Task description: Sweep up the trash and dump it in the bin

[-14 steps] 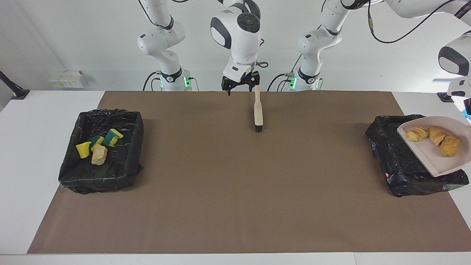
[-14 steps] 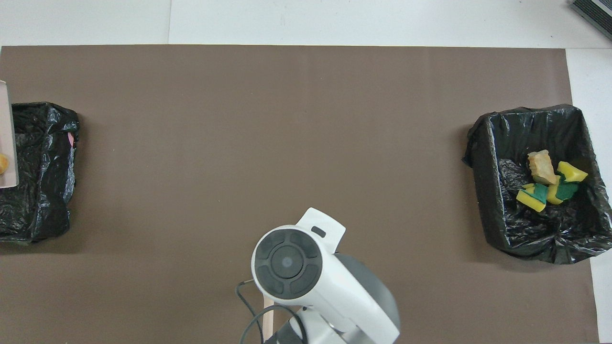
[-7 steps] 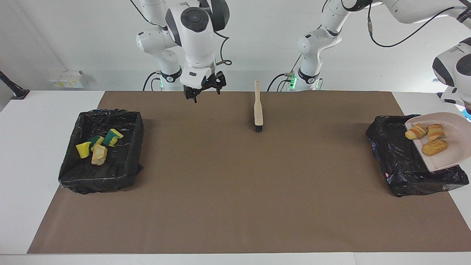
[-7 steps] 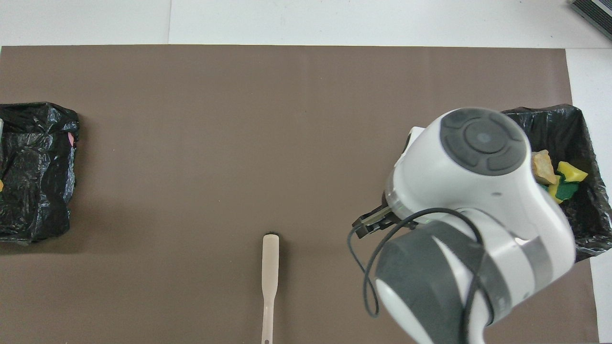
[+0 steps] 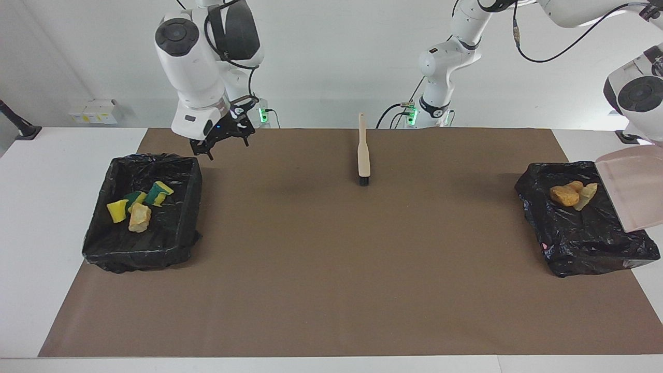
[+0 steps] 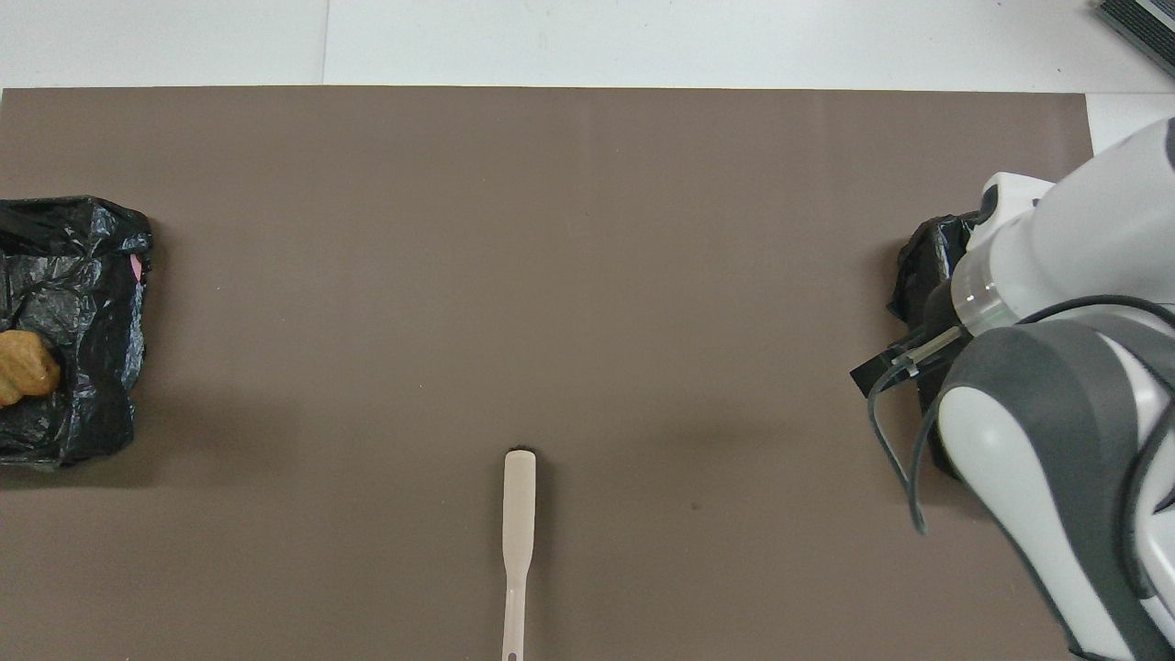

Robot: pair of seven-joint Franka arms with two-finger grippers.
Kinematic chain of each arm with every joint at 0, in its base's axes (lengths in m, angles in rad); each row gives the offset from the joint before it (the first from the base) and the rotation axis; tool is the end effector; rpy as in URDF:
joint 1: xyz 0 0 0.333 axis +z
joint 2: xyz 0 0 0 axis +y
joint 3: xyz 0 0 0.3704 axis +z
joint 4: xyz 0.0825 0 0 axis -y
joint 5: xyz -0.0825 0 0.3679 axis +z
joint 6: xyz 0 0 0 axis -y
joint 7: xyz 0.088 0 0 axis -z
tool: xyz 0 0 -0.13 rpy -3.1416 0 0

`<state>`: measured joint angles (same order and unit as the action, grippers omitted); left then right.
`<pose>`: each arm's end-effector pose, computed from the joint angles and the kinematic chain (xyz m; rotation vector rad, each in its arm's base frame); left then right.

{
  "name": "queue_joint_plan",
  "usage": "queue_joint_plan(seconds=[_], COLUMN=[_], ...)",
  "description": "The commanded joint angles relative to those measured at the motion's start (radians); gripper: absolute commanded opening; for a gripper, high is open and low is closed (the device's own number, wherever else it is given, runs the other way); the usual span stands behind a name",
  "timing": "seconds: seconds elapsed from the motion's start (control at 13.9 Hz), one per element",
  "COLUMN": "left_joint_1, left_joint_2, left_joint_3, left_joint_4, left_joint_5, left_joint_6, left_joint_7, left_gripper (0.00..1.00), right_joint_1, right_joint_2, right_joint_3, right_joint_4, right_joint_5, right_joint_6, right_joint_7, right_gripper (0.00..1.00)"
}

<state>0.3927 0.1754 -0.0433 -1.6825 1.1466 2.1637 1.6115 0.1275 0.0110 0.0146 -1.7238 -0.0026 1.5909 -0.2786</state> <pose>0.5961 0.2766 0.5936 -1.3700 1.7298 0.8522 0.5261 0.0749 0.5825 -3.0571 -0.6531 0.2250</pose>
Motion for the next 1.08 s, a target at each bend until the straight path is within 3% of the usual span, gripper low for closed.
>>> queue_joint_plan(seconds=[0.0,0.22,0.57,1.01], left_joint_1=[-0.018,-0.092,-0.204,-0.483], left_joint_2=[-0.020,-0.027,-0.016,0.015], left_joint_3=[0.002,-0.020,-0.021,-0.023], left_joint_4=[0.064,0.080,0.078,0.003], left_joint_5=[0.007,-0.100,-0.461,-0.663], left_joint_6=[-0.008,-0.074,-0.191,-0.369], left_joint_7=[-0.012,-0.022,-0.100,-0.770], left_gripper=[0.00,0.00,0.00,0.00], right_joint_1=[-0.069,-0.152,-0.155,-0.158], right_joint_2=[-0.003,-0.003,-0.061,-0.068], right_joint_3=[0.002,0.005,0.010,0.018], right_joint_4=[0.029,0.029,0.024,0.015], right_joint_5=[-0.040,-0.047,-0.039,-0.027], right_joint_6=[0.038,0.139,0.058,0.058], right_joint_7=[-0.008,0.048,0.309,0.283], right_gripper=[1.00,1.00,1.00,1.00])
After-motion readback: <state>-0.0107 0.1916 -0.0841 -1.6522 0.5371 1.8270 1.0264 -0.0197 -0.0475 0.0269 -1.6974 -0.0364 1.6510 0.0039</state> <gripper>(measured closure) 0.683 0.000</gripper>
